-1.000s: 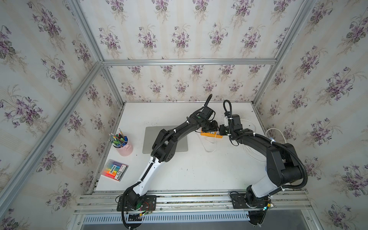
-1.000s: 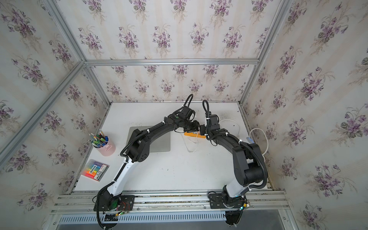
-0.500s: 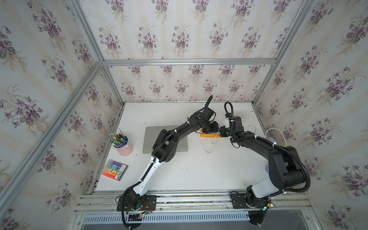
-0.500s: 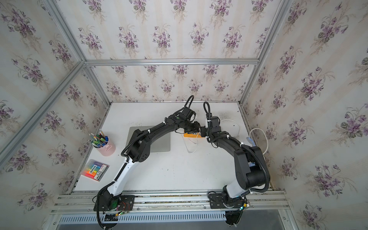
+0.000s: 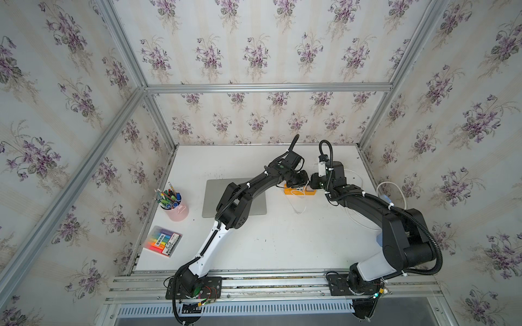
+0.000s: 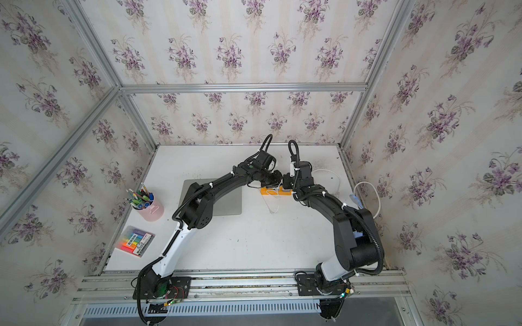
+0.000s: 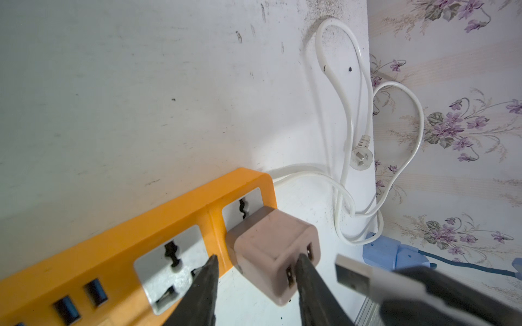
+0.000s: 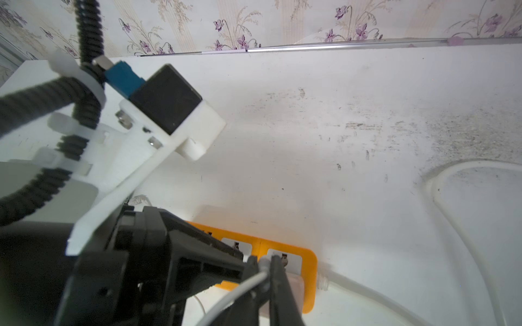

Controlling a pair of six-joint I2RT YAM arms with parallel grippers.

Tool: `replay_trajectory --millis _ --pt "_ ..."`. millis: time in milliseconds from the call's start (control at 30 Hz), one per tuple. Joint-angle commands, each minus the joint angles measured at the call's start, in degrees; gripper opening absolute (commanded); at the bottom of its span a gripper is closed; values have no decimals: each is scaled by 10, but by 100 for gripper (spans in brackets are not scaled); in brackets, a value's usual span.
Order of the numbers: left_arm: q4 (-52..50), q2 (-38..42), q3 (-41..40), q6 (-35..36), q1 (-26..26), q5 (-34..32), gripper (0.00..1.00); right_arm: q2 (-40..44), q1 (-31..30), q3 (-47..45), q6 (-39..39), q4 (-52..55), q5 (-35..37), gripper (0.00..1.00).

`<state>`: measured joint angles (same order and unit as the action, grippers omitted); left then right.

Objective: Unplug the laptop charger
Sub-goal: Remove the charging cable from the plug, then place the charging cable at the center of the board.

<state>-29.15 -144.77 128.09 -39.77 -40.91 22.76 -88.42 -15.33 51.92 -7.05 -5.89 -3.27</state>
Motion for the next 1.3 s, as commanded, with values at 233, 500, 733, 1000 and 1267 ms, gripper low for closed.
replay_trajectory --millis 233,500,733,1000,1267 --pt "-26 31 -33 16 2 -22 63 94 -21 30 -3 51 -35 0" --pt "-14 169 -146 95 1 -79 73 205 -55 44 -17 218 -8 0" --pt "-10 256 -228 123 0 -93 78 313 -57 84 -43 372 11 0" --pt "74 343 -355 160 -42 -26 88 364 -57 147 -52 446 25 0" --pt "125 397 -476 155 -90 79 87 371 -58 37 -66 415 -14 0"
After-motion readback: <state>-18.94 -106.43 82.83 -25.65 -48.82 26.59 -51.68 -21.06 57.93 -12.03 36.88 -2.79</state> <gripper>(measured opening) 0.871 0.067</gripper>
